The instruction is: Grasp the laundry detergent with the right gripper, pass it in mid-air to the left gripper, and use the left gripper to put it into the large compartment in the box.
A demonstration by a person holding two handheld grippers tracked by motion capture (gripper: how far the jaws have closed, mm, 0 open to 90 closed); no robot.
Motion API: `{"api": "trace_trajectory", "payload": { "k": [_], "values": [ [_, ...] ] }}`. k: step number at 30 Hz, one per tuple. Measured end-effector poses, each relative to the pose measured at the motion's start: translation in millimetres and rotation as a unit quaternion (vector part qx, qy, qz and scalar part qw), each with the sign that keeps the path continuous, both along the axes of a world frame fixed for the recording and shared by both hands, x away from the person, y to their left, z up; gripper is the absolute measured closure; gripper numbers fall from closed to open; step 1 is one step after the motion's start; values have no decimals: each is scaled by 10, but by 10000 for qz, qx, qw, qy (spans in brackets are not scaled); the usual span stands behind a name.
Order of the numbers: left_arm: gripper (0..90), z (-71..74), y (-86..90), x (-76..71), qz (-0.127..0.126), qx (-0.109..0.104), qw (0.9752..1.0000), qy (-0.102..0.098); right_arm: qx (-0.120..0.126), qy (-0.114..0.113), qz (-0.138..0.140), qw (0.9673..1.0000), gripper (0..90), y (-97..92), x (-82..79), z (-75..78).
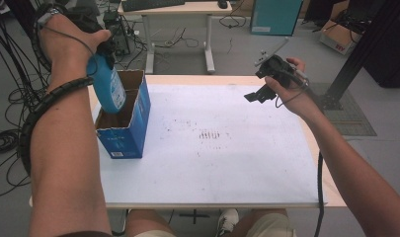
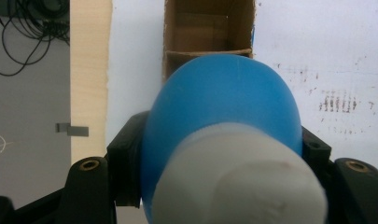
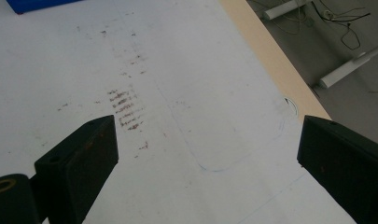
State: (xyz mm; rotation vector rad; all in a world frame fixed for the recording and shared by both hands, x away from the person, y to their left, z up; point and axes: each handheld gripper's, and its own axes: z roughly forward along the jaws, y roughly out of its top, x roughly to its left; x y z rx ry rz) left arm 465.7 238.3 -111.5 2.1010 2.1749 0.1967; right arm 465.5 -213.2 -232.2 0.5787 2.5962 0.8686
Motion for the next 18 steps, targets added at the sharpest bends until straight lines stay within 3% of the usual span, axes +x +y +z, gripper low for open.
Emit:
{"api": "trace_trajectory", "payload": {
  "k": [18],
  "values": [
    [364, -436, 45, 17, -4, -90, 9999, 72, -53, 25, -34, 10000, 50, -31, 8, -30]
  ]
}}
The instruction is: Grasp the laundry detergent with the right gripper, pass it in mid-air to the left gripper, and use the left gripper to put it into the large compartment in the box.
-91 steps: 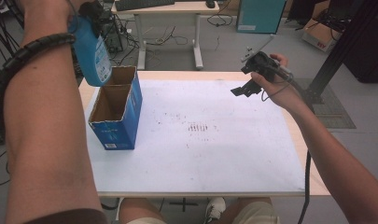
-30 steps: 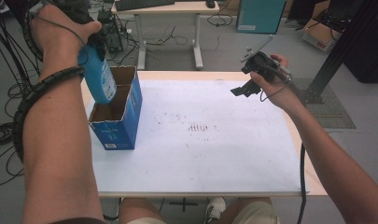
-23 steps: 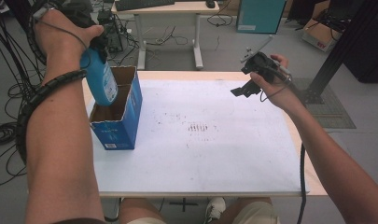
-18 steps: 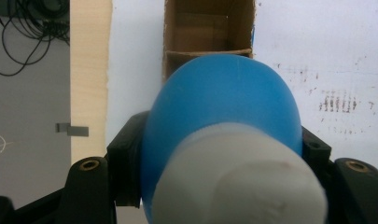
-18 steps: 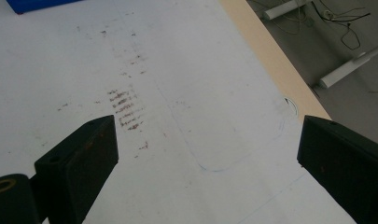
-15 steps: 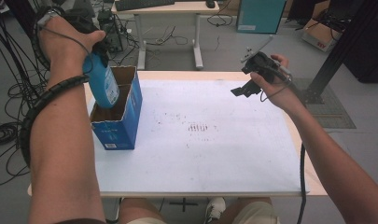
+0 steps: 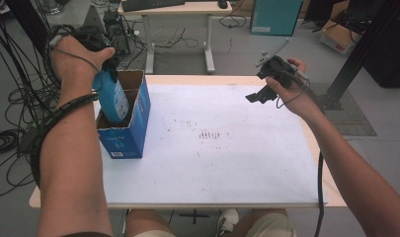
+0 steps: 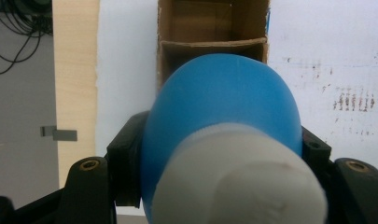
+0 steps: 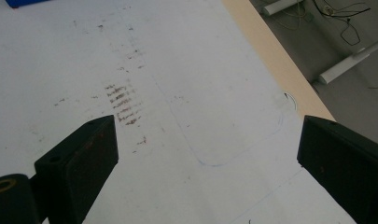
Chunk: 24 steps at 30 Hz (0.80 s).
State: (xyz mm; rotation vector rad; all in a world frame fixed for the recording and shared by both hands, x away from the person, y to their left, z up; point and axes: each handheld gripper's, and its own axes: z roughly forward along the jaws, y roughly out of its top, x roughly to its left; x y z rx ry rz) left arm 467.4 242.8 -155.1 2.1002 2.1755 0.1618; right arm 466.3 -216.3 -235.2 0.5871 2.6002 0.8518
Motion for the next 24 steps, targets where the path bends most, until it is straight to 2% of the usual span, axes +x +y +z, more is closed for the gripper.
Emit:
{"api": "trace_trajectory", "payload": {
  "k": [1, 14, 24],
  "values": [
    [364, -26, -5, 0, 50, -14, 10000, 3, 31, -4, -31, 10000, 50, 1, -2, -5],
    [364, -342, -25, -7, -70, 44, 10000, 33, 7, 21, -29, 10000, 50, 16, 5, -57],
    [364, -571, -25, -17, -156, 97, 9998, -49, 37, 43, -57, 10000, 50, 3, 1, -101]
  ]
}}
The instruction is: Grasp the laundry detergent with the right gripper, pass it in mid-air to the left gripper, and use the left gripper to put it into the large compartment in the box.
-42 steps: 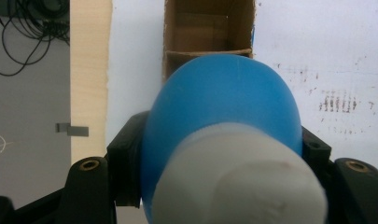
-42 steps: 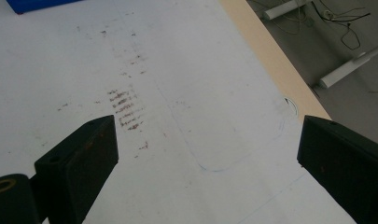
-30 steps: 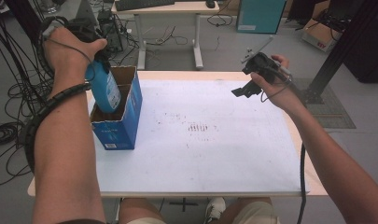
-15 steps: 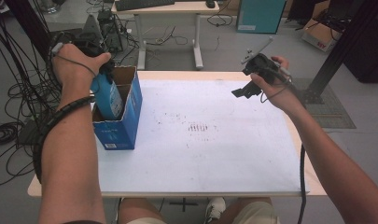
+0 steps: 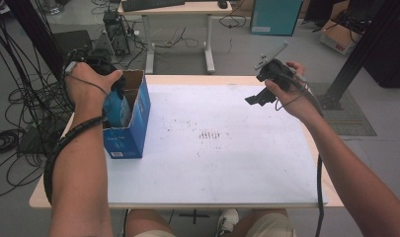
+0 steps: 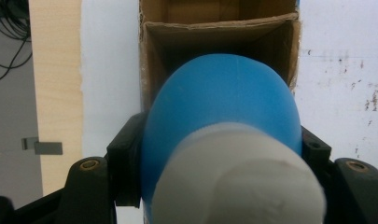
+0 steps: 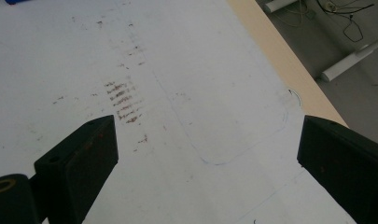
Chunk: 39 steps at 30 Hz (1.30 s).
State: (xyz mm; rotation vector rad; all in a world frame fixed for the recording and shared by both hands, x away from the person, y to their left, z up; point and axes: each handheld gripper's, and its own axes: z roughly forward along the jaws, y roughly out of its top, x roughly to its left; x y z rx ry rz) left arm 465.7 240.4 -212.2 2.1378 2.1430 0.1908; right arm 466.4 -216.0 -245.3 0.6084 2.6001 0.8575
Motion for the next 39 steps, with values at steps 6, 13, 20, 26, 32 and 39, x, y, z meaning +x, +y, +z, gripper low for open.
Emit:
{"api": "trace_trajectory", "payload": {
  "k": [6, 13, 20, 26, 32, 39],
  "values": [
    [364, -110, 4, -12, 2, -19, 10000, -24, 17, 2, -19, 10000, 50, -11, 2, -22],
    [364, -247, 2, -18, -11, 7, 10000, -27, -7, 17, -25, 10000, 50, -2, -1, -32],
    [364, -348, 17, -15, -13, -31, 10000, -22, -37, 51, -12, 10000, 50, 14, 7, -54],
    [364, -393, 11, -10, 26, -28, 10000, -34, -71, 93, -7, 9999, 50, 21, 15, -75],
    [363, -432, -18, 4, -2, 0, 10000, -32, -55, 104, -27, 9999, 50, 21, 19, -103],
    [363, -487, -49, 24, -49, 4, 10000, 15, -72, 120, -28, 9999, 50, -2, 27, -103]
  ]
}}
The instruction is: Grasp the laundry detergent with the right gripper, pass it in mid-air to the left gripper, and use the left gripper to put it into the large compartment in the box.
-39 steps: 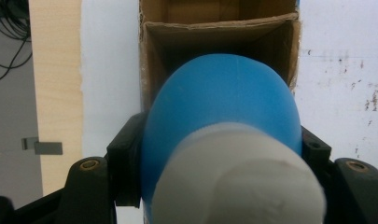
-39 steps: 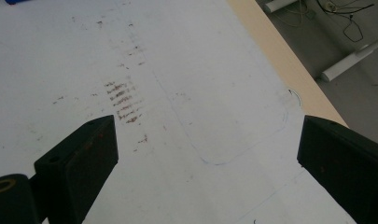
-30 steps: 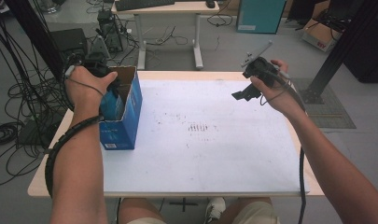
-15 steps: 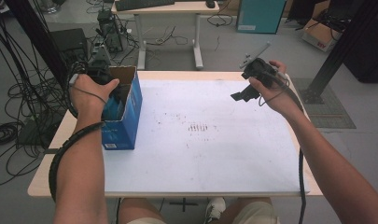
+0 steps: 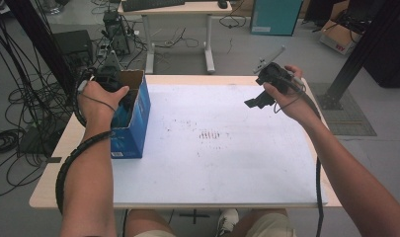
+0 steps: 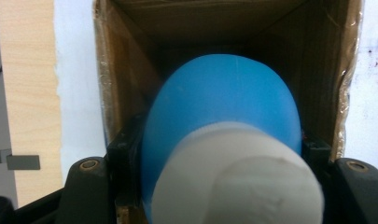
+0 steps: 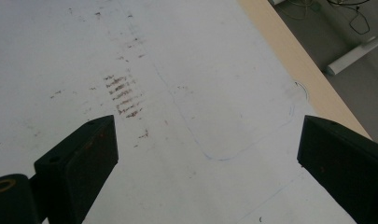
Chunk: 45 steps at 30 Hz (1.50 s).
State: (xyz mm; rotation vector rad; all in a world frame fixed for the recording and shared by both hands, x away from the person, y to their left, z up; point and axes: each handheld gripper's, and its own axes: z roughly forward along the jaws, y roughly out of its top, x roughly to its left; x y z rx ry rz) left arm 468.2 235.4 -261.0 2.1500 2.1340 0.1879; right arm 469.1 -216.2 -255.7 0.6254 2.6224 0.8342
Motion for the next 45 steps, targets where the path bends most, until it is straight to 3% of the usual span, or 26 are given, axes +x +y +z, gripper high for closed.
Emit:
{"api": "trace_trajectory", "payload": {
  "k": [17, 27, 45],
  "values": [
    [363, -128, -12, 29, -67, 19, 10000, 53, -48, 61, -60, 10000, 50, -73, 16, -44],
    [362, -150, -12, 42, -143, 30, 9999, 11, -99, 66, -124, 9999, 50, -117, 14, -89],
    [362, -155, -2, 49, -186, 3, 9998, 23, -173, 5, -159, 9997, 50, -165, 25, -30]
  ]
}}
